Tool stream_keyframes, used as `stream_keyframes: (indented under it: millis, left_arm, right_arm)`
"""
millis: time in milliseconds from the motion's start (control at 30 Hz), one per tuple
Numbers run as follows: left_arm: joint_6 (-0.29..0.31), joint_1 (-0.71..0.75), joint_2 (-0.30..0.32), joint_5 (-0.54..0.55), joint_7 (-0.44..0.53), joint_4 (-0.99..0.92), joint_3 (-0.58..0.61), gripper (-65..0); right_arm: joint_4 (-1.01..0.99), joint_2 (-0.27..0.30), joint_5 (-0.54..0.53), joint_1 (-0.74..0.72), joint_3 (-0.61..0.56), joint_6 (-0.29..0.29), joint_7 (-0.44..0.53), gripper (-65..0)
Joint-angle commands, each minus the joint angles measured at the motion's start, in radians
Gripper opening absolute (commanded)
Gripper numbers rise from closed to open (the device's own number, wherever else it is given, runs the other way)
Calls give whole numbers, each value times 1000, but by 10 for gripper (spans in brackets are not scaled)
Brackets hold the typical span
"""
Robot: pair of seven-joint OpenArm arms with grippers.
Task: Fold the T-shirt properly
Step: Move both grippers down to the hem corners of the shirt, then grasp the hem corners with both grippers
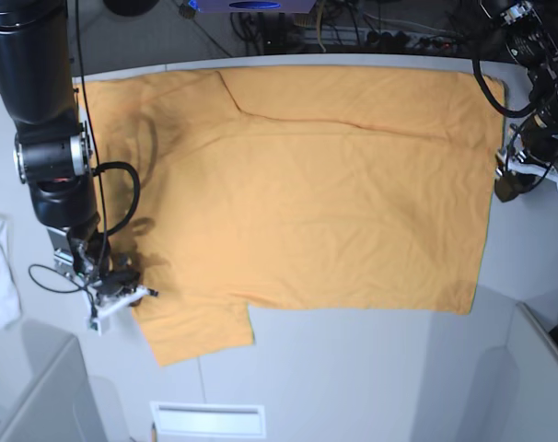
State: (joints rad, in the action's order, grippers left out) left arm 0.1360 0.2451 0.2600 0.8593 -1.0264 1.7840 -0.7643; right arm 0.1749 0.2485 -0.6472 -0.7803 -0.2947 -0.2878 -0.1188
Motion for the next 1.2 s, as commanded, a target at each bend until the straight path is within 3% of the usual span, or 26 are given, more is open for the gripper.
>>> stream_keyframes:
  millis: [0,67,133,300,433,600,700,900,1167]
  left_arm:
    - [-14,-34,20,7,18,9,-2,-275]
    - [-35,-115,28,7,14,-36,-1,-153]
    - [-37,-198,63,7,14,-132,18,-100]
    - [-40,-415,183,-16,33,-436,182,-155]
    - [-37,-579,218,-216,157,-614,366,-156]
    - [4,-824,221,-355,295,-970,561,-155]
    - [64,-970,221,-424,455,-1228,676,-155]
    - [77,-1163,177,-506,800,-1617,856,-153]
    - [77,-1111,95,-515,848,-1630,874,-153]
  right_arm:
    - [15,12,-7,-35,2,-4,18,-650]
    - [15,12,-7,-35,2,-4,17,-650]
    - [15,10,-7,-35,2,-4,12,-650]
    - [15,12,-7,-37,-1,-4,14,-650]
    - [15,10,-7,-40,-1,-4,15,-650]
    - [15,10,-7,-40,-1,-4,18,-650]
    - [15,10,-7,-40,2,-4,18,-650]
    - [15,10,-7,-40,4,-4,15,-650]
    - [16,10,-9,-38,4,-4,14,-650]
